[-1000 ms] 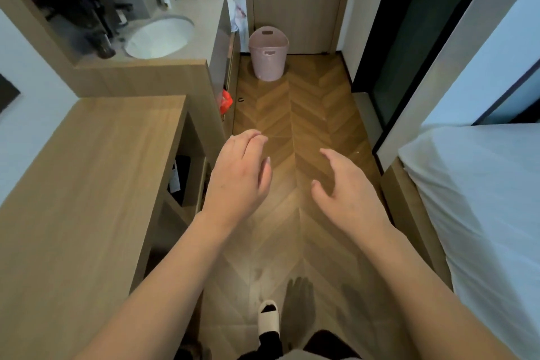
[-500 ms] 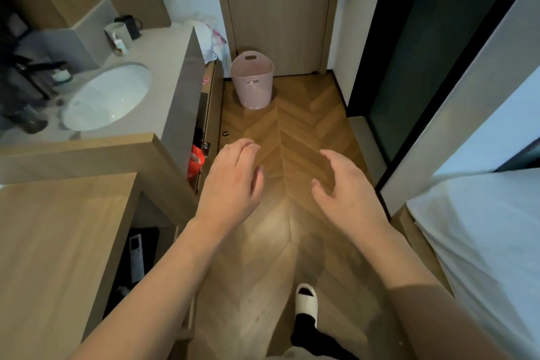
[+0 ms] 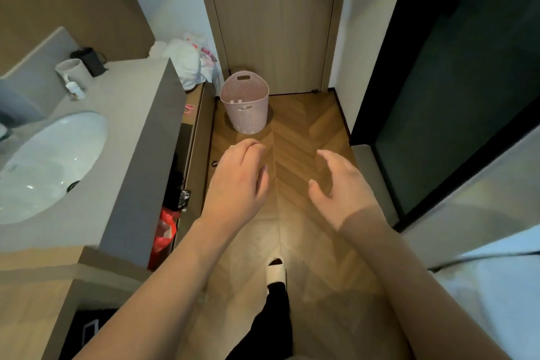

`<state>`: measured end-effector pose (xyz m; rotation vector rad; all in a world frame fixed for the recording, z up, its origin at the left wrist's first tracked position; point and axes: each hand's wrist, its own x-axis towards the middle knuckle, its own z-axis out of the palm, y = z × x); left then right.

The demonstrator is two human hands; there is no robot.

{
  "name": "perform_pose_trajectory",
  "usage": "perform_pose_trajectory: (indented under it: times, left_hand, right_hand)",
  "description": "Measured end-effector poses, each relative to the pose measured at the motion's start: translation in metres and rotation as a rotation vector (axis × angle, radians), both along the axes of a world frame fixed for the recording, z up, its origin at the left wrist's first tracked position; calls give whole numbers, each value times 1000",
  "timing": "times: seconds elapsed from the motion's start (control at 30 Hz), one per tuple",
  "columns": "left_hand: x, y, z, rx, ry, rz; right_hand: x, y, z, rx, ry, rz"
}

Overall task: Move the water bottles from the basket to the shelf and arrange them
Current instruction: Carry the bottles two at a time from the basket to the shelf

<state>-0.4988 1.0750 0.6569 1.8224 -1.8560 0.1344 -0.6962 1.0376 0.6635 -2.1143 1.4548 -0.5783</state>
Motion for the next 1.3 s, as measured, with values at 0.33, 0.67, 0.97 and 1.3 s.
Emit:
perform_pose_trajectory:
  times: [0.33,0.67,0.97,1.3]
  left_hand:
    - [76,-235,-14,6,55,22]
    - [107,-452,-24,73,57,31]
    - [126,-654,-7,126,30,153]
    - [173,-806,-19,151,104,248]
  right_hand:
    - [76,-241,6,-29,83,35]
    - [98,-459,-1,46,3,26]
    - [121,-685,3,26,-3,79]
    - [184,-853,-6,70,58,189]
